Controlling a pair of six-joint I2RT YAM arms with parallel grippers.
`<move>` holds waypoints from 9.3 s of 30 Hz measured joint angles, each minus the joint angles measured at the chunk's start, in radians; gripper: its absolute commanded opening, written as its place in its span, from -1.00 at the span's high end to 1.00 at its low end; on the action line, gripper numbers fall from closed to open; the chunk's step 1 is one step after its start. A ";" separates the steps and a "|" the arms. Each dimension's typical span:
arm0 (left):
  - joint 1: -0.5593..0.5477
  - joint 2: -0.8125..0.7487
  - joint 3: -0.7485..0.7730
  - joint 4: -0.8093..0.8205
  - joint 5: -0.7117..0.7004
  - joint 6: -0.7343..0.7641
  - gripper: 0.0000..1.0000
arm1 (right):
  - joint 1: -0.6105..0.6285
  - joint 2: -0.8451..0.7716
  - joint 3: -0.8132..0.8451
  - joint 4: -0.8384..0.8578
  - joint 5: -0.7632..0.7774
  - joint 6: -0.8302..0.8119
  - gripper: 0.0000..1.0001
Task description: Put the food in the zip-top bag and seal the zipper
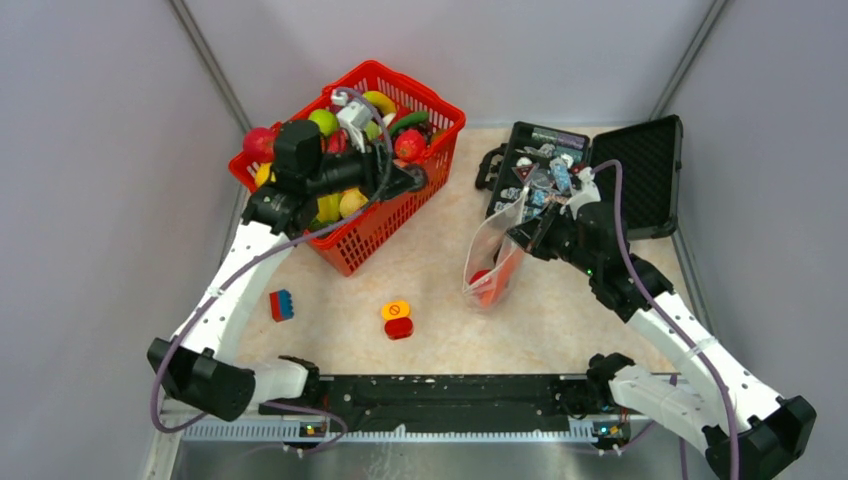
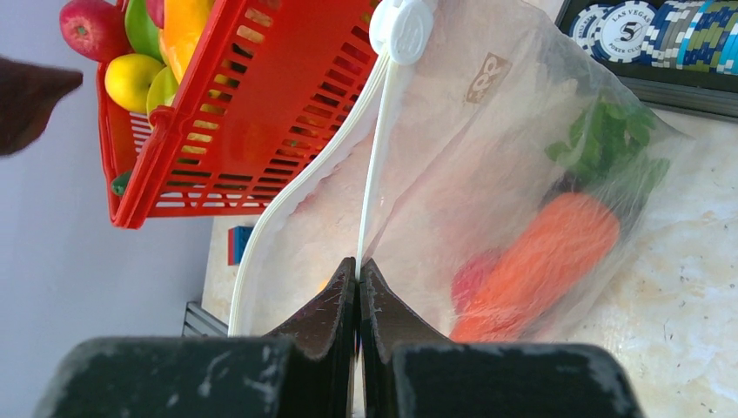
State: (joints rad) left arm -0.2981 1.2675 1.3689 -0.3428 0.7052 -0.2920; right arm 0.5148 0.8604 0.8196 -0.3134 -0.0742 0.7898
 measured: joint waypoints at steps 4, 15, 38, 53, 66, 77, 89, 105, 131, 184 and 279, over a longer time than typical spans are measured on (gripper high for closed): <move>-0.127 0.003 -0.005 0.029 0.044 -0.002 0.32 | 0.000 0.004 0.000 0.007 -0.003 0.000 1.00; -0.307 0.097 -0.056 0.134 0.128 -0.027 0.29 | 0.000 0.006 0.000 0.011 -0.003 0.008 1.00; -0.436 0.237 0.010 0.007 -0.023 0.082 -0.21 | 0.000 0.006 0.000 0.011 -0.003 0.007 1.00; -0.436 0.254 0.036 -0.056 -0.084 0.123 -0.34 | 0.000 0.006 0.000 0.011 -0.001 0.007 1.00; -0.428 0.169 0.019 -0.042 -0.108 0.138 -0.52 | 0.000 0.006 0.000 0.010 0.000 0.007 1.00; -0.321 -0.025 -0.050 0.016 -0.226 0.127 -0.77 | 0.000 0.006 -0.001 0.010 0.001 0.007 1.00; -0.024 -0.115 -0.141 0.025 -0.404 0.006 -0.74 | 0.000 0.006 -0.001 0.011 -0.002 0.007 1.00; 0.158 0.123 -0.118 0.074 -0.381 -0.093 -0.65 | 0.000 0.004 -0.001 0.008 -0.002 0.007 1.00; 0.160 -0.100 -0.150 -0.063 -0.715 0.040 -0.58 | 0.000 -0.010 -0.001 0.008 0.005 0.006 1.00; 0.161 -0.111 -0.086 -0.183 -0.682 0.132 0.85 | 0.000 -0.005 -0.001 0.011 0.001 0.007 1.00; -0.468 0.198 -0.110 0.176 -0.334 0.042 -0.17 | 0.000 -0.043 -0.016 0.075 0.007 0.145 1.00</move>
State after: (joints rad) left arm -0.7666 1.4651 1.2591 -0.1665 0.3714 -0.2504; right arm 0.5148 0.8173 0.8032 -0.2382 -0.0673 0.9348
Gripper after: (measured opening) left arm 0.469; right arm 0.004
